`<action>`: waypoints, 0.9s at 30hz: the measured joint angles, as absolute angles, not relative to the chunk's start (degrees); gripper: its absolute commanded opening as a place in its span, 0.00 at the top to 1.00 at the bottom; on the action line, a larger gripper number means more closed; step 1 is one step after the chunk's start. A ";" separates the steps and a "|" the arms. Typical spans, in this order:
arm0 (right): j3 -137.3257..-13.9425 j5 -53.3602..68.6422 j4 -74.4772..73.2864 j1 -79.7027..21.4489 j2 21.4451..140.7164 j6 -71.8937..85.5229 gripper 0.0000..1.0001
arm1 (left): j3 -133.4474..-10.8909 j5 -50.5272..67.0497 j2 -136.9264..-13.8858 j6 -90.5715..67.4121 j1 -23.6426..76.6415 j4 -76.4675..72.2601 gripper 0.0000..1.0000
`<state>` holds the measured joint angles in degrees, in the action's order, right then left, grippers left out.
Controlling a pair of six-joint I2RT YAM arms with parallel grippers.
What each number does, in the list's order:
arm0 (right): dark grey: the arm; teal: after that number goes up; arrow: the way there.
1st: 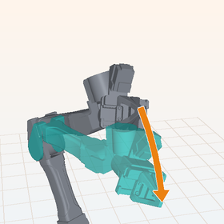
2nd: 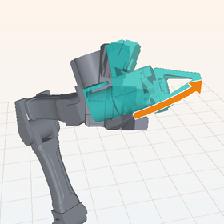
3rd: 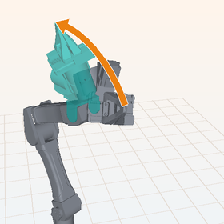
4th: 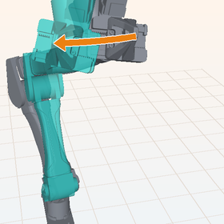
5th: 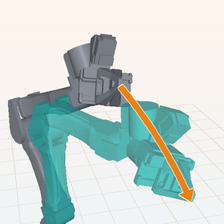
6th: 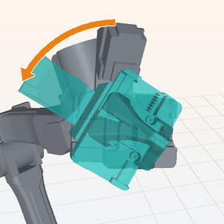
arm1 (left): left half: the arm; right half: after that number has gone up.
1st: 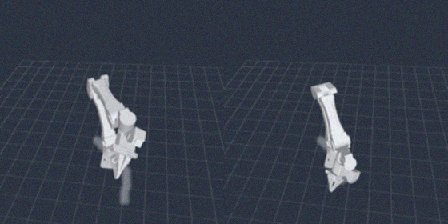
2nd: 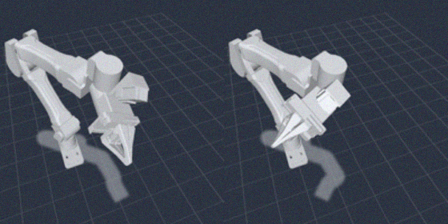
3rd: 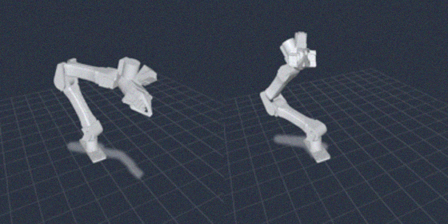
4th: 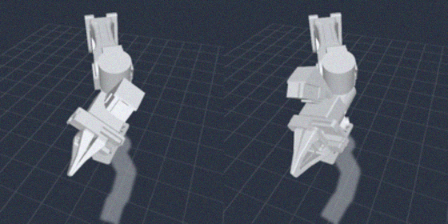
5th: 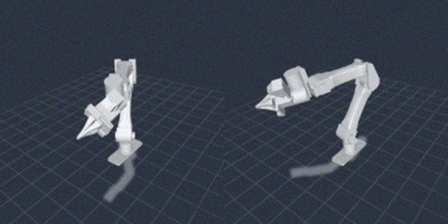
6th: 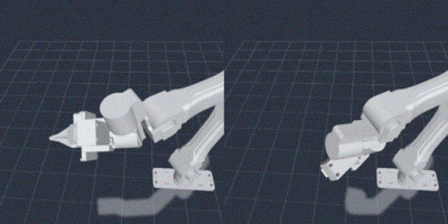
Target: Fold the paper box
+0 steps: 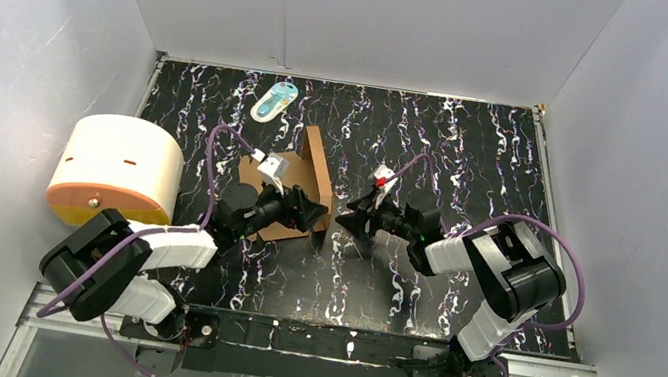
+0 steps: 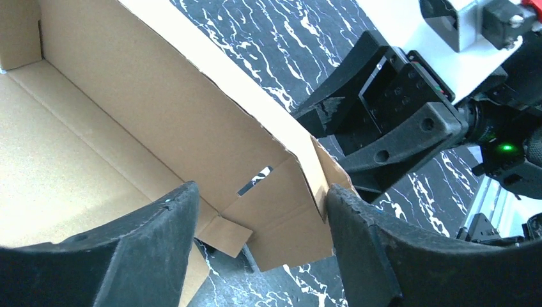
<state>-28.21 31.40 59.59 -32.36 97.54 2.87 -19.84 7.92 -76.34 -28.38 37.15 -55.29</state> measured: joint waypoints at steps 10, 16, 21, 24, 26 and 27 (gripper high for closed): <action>-28.21 34.33 59.64 -33.10 97.54 2.96 0.37 | -21.67 7.49 -80.38 -24.69 36.86 -55.16 0.63; -28.21 34.81 60.77 -33.85 97.60 3.75 0.36 | -22.57 8.27 -84.44 -23.16 36.86 -55.05 0.70; -28.32 34.20 62.89 -33.93 98.21 4.67 0.37 | -23.49 8.91 -86.19 -22.48 36.86 -55.13 0.75; -29.12 34.02 63.79 -34.06 99.20 5.41 0.37 | -23.90 9.26 -86.87 -22.33 36.86 -55.33 0.75; -29.58 33.74 64.82 -34.24 100.07 5.96 0.37 | -24.05 9.43 -87.22 -22.28 36.86 -55.33 0.75; -29.65 33.58 65.23 -34.26 100.42 6.15 0.37 | -24.05 9.41 -87.26 -22.28 36.86 -55.33 0.75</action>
<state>-29.65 33.58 65.23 -34.26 100.42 6.15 -24.05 9.41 -87.26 -22.28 36.86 -55.33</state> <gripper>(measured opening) 0.633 0.250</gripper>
